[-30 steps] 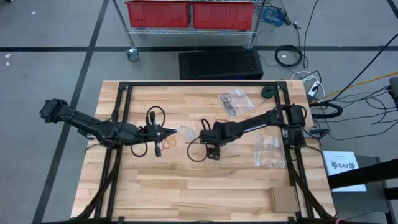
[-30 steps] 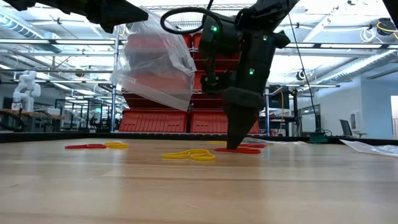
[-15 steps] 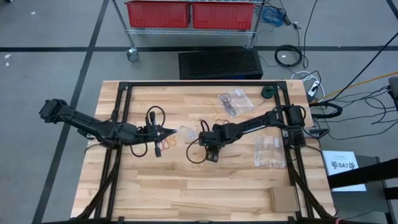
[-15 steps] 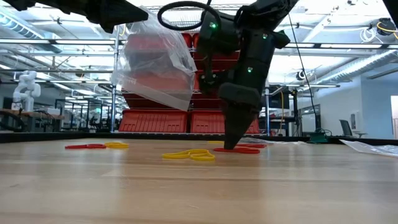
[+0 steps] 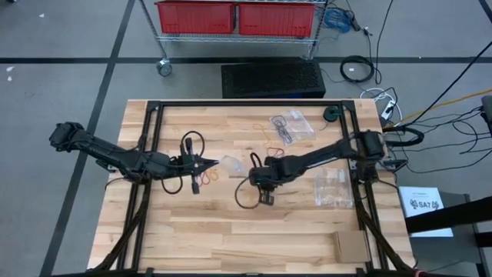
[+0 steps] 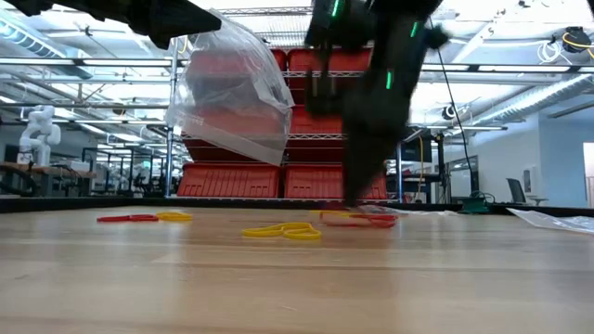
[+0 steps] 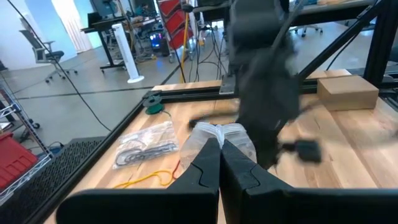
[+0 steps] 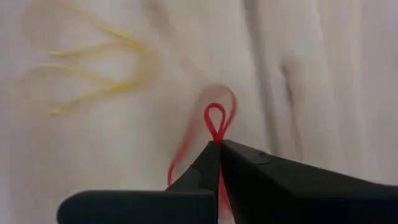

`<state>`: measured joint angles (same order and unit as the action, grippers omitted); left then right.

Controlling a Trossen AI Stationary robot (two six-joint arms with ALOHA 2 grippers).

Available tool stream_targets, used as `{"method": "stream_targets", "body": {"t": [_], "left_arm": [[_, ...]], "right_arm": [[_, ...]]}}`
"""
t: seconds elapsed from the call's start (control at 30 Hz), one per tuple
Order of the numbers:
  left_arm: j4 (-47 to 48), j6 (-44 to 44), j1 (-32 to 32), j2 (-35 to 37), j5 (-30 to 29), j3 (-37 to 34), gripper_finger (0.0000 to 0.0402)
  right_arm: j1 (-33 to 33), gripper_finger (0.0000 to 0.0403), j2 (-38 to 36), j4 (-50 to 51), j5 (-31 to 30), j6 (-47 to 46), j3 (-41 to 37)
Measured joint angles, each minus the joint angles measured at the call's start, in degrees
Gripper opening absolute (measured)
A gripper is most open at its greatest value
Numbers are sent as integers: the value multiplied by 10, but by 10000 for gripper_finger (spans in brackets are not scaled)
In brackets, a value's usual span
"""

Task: Sort rubber bands
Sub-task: Put the bottom right red rubber band into the zip bag

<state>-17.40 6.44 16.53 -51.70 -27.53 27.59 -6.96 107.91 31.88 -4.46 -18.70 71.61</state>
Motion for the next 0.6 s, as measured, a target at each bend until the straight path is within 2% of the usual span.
{"method": "stream_targets", "body": {"t": [0.13, 0.33, 0.6], "left_arm": [[0, 0, 0, 0, 0, 0, 0], [-1, -1, 0, 0, 7, 0, 0], [-2, -2, 0, 0, 22, 0, 0]], "right_arm": [[-22, 0, -64, -11, -29, -12, 5], [-56, 0, -130, -18, -135, -29, 17], [-80, 0, -133, -20, -287, 34, 100]]}}
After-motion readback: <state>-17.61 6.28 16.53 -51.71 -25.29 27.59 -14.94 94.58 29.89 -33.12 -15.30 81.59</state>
